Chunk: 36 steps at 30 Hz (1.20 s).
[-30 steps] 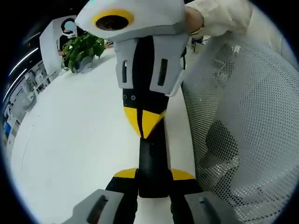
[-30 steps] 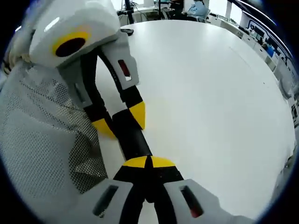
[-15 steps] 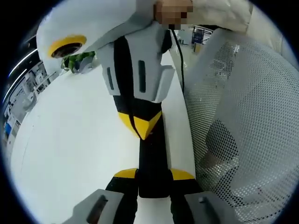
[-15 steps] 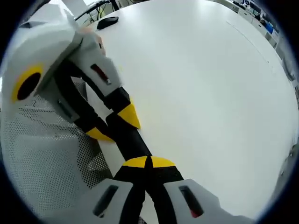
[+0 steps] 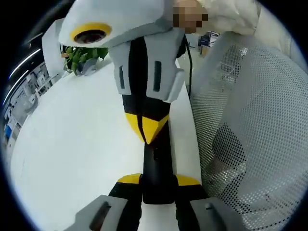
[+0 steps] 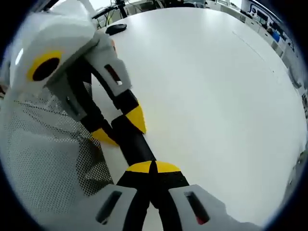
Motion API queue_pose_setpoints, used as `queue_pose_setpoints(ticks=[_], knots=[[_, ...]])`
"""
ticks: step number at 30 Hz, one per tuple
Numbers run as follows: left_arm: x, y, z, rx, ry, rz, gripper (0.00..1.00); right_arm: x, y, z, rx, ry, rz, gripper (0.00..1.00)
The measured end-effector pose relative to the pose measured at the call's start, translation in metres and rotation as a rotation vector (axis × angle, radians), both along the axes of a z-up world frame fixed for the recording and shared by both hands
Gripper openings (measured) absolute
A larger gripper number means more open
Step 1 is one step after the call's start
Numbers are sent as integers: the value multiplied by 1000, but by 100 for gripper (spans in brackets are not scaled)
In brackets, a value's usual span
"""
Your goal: Press the specified remote control buttons in sequence, fully releasing each button before pressing the next.
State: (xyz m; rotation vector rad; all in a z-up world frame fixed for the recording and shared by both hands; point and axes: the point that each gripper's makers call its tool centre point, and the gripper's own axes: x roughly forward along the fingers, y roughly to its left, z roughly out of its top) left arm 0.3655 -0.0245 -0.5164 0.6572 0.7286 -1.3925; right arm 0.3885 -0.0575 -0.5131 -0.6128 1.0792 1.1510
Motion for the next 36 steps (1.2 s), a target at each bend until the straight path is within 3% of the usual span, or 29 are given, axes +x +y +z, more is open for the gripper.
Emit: queue_pose_setpoints(ticks=[6,9,13,16,18,23,29,36], knots=[[0,0,0,-4,-2,-6,25,-9,4,5,49,-136,121,0],[0,0,0,-9,-3,-11,25,-10,5,5,9,-218,179,0],[1,0,0,-13,-3,-13,25,-13,7,5,-11,-263,240,0],[1,0,0,-12,-2,-13,25,-12,7,6,-2,-258,233,0],[2,0,0,-13,-2,-13,25,-20,11,7,40,-207,214,0],[2,0,0,-14,-2,-13,25,-19,11,6,34,-222,231,0],[2,2,0,-48,6,-10,25,-21,14,6,10,-233,337,0],[1,1,1,-62,8,-10,25,-22,17,5,-37,-245,394,0]])
